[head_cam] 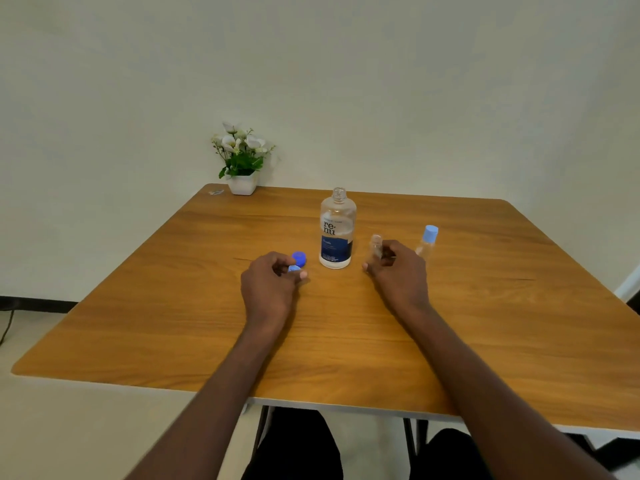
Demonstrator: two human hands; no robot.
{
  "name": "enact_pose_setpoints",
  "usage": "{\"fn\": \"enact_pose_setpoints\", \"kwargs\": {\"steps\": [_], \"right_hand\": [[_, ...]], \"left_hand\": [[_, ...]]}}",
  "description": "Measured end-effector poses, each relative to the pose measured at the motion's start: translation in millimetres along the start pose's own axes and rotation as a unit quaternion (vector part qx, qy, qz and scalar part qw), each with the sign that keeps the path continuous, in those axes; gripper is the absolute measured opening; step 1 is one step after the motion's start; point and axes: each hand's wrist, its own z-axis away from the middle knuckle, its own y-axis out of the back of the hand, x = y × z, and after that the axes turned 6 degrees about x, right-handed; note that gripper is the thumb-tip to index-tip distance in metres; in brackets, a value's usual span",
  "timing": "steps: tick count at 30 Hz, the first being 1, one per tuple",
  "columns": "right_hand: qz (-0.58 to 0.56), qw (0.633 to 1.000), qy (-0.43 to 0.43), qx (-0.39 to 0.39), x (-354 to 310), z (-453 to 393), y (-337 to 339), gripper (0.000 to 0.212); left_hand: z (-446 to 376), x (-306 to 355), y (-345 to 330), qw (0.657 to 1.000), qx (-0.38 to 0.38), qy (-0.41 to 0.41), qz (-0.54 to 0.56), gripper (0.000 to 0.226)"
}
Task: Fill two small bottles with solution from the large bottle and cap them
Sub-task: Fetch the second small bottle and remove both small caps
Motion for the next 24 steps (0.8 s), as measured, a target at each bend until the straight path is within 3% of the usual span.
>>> {"fn": "enact_pose_setpoints", "kwargs": {"steps": [6,13,19,22,24], "right_hand": [[0.032,0.999,-0.008,-0.014,6.7,-2.5,-2.2,0.029],[0.026,0.998,-0.028,-0.050,0.2,-1.1,-0.2,0.072],[0.057,0.998,-0.015,-0.038,-0.6,9.3,6.6,0.077],[0.079,0.991,0.085,0.065,-4.5,27.7,20.0,0.055],[0.067,0.976,0.121,0.167,-6.2,36.6,36.9,0.043]], "left_hand": [[1.5,-0.8,-1.7,1.000,-0.021,-0.001,-0.010,0.024],[4.0,5.4,0.8,0.999,-0.038,-0.005,-0.034,0.039],[4.0,6.7,-0.6,0.999,-0.032,0.012,-0.034,0.047],[8.2,12.4,6.4,0.998,0.059,0.021,0.026,0.032],[14.4,16.7,14.5,0.989,0.126,-0.025,0.073,0.030]]}}
